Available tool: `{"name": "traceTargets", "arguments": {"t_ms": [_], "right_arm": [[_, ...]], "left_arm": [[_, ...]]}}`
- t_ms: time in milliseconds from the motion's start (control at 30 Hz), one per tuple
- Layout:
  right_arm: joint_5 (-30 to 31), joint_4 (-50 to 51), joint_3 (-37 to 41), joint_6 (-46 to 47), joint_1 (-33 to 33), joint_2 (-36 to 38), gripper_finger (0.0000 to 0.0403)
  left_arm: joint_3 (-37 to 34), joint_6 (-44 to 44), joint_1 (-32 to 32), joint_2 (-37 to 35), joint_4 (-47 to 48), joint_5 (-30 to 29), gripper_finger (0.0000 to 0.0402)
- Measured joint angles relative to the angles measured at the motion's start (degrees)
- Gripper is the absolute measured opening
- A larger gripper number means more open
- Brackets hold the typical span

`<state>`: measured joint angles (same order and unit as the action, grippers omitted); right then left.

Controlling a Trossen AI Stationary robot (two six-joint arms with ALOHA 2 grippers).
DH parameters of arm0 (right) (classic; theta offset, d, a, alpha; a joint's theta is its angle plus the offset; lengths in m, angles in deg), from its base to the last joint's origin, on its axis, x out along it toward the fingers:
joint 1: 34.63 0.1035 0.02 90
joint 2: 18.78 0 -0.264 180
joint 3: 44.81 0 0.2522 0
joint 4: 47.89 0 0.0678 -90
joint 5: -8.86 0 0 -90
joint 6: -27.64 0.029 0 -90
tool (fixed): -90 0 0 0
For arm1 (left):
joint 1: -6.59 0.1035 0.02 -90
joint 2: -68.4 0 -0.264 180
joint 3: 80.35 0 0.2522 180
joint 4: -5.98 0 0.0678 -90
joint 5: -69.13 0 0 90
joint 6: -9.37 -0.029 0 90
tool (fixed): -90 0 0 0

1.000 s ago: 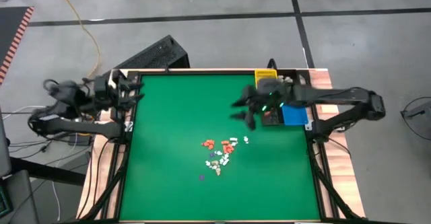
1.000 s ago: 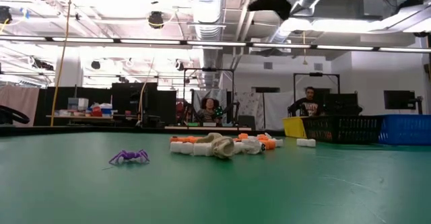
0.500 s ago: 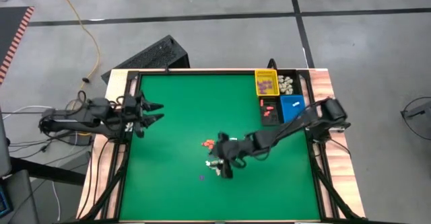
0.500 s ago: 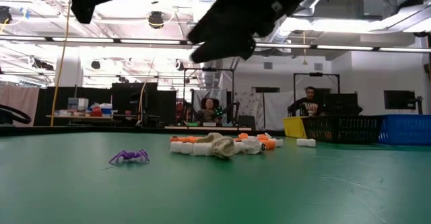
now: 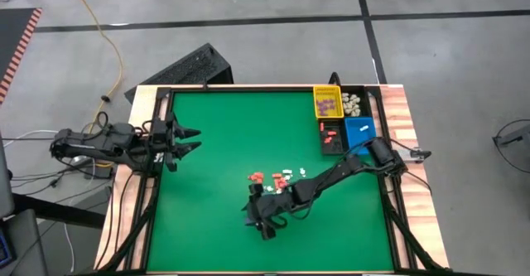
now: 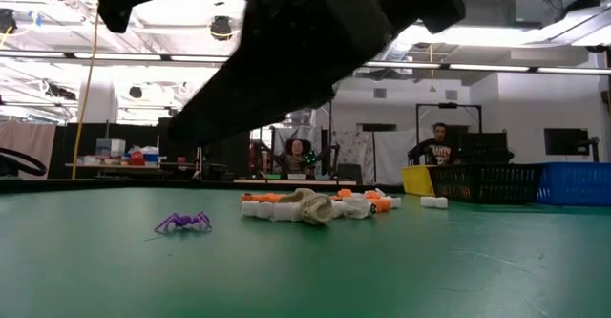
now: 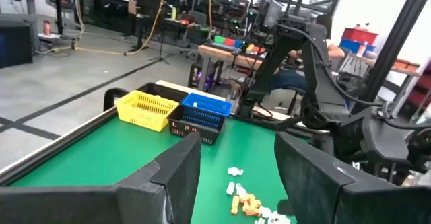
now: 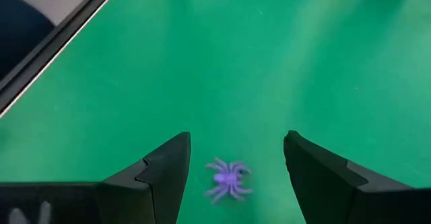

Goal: Sort Halloween decoration
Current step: Put the purple spider toy into the yellow basket

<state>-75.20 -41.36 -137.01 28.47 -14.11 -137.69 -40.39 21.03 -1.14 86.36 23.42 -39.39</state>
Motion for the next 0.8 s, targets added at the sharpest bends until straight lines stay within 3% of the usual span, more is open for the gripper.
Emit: {"name": "traceTargets", "arguments": {"t_ms": [233, 400, 667, 800], "right_arm": [[1.31, 1.99, -1.03, 0.65, 0.45, -0.53, 0.026], [1.39, 2.26, -1.01, 1.59, 0.7, -0.55, 0.026], [1.5, 3.71, -1.01, 2.25, 0.92, -0.55, 0.026], [1.54, 3.16, -0.97, 2.4, 0.9, -1.55, 0.026]], "left_arm": [[-4.49, -1.98, -2.33, 0.02, -3.93, -4.19, 0.018], [-9.69, 1.65, -5.8, 0.0, -9.71, -7.29, 0.018], [-11.54, 3.03, -18.61, -0.36, -10.83, -5.79, 0.018], [-11.54, 0.84, -26.15, -0.49, -10.91, -10.95, 0.018]]}}
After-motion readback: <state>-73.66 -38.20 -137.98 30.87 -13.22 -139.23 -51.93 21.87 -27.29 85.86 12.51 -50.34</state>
